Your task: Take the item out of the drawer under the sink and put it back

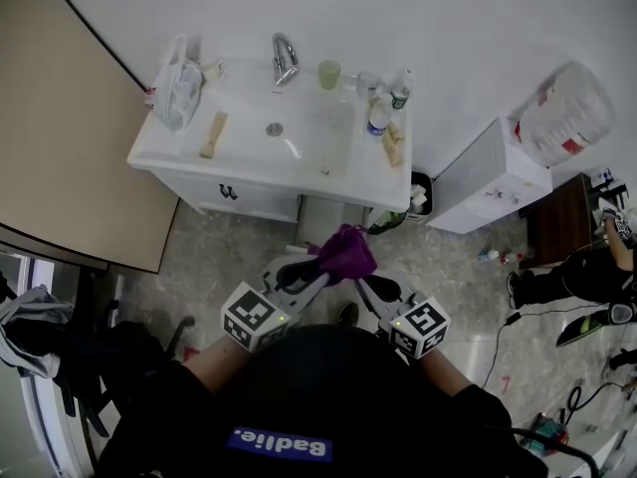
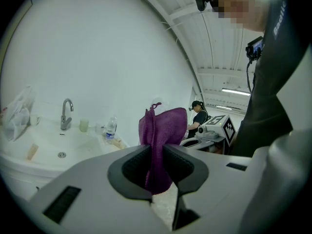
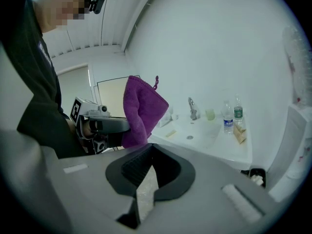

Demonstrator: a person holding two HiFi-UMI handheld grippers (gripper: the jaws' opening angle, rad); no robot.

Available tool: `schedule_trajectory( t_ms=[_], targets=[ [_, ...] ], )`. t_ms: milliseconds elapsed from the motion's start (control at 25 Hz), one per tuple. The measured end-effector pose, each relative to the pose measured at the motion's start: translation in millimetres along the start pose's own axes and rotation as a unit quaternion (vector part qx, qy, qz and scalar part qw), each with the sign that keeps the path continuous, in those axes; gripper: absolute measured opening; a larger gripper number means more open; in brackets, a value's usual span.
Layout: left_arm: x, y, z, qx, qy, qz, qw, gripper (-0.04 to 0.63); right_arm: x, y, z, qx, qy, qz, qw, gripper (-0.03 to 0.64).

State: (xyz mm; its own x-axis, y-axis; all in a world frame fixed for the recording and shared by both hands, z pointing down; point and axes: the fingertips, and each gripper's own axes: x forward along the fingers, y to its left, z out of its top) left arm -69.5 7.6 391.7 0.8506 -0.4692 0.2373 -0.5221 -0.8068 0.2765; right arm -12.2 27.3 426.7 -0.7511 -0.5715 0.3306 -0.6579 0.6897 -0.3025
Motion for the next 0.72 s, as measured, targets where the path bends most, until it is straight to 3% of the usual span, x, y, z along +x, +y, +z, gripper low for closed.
schedule_trajectory(
  t_ms=[400,720],
  targets=[
    [5,1,-7,0.002,0.013,-0.006,0.9999,0.080,0,0,-4,0.007,0.000,-0.005,1.000,0.002],
    [34,9,-21,0.024,0.047,-0.010,0.9985,0.080,-10,-20,-13,0.024,-0.004,-0.022,0.999,0.002]
  ],
)
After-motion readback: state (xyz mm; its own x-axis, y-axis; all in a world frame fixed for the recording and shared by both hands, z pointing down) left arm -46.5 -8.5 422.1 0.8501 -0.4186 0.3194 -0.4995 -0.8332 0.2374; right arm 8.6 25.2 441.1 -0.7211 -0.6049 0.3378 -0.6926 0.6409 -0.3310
